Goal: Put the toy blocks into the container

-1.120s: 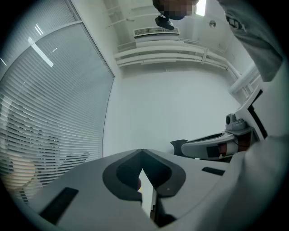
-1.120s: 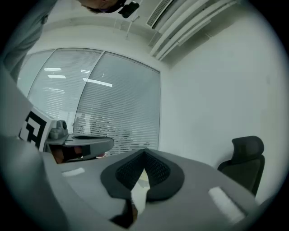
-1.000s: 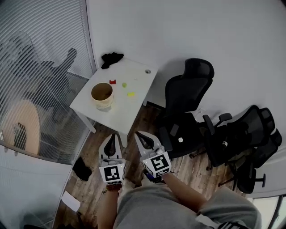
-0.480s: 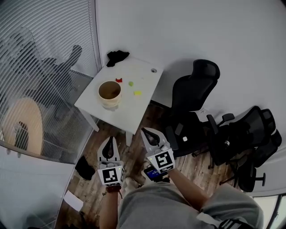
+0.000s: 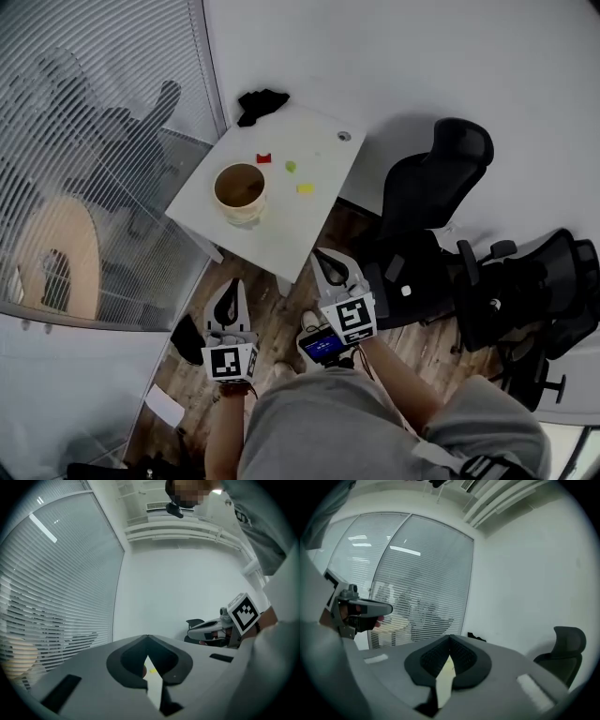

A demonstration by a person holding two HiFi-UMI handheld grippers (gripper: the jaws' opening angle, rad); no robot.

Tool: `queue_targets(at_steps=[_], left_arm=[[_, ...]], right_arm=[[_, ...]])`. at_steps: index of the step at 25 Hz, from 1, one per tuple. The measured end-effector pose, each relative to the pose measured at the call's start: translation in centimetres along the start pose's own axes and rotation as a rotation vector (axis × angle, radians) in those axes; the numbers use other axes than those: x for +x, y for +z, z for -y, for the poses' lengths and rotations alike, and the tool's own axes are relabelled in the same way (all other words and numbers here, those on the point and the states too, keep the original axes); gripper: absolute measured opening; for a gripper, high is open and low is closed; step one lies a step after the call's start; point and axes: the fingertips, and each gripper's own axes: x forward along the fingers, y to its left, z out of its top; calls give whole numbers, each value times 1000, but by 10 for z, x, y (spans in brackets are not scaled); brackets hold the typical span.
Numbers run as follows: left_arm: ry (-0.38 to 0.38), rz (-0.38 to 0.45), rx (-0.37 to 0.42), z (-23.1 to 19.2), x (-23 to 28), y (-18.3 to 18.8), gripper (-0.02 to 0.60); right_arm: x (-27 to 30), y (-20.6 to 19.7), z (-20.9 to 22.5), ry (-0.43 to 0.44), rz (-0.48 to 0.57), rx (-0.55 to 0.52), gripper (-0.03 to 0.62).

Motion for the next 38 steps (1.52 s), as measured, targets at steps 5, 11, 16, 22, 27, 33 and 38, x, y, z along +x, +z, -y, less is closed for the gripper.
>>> queue_targets(at_steps=[5,11,16,22,27,33,38], left_arm=[[22,-20,-36,-2,37,-14,8],[77,-53,-19,-6,80,-18,8],[118,-82,-15,-12,99,-34,8],[141,-118,-33,-21,117,-52,8],[115,-123,-38,-39,145,-63,8],[83,-110,-53,-73,171,-59,8],[59,-93,-20,-108,183,-56,8]], right_arm=[[28,-17,37,69,-25,-41,11],[65,-26,83,138,-8,-47,11],[90,-44,111,162,-13,-42,11],[112,-63,130,180,-45,-53,11],[136,-72,145,146,-84,-75,11],[167,-64,152,114,-113,-95,11],[195,-67,149,135,-133,-159,11]])
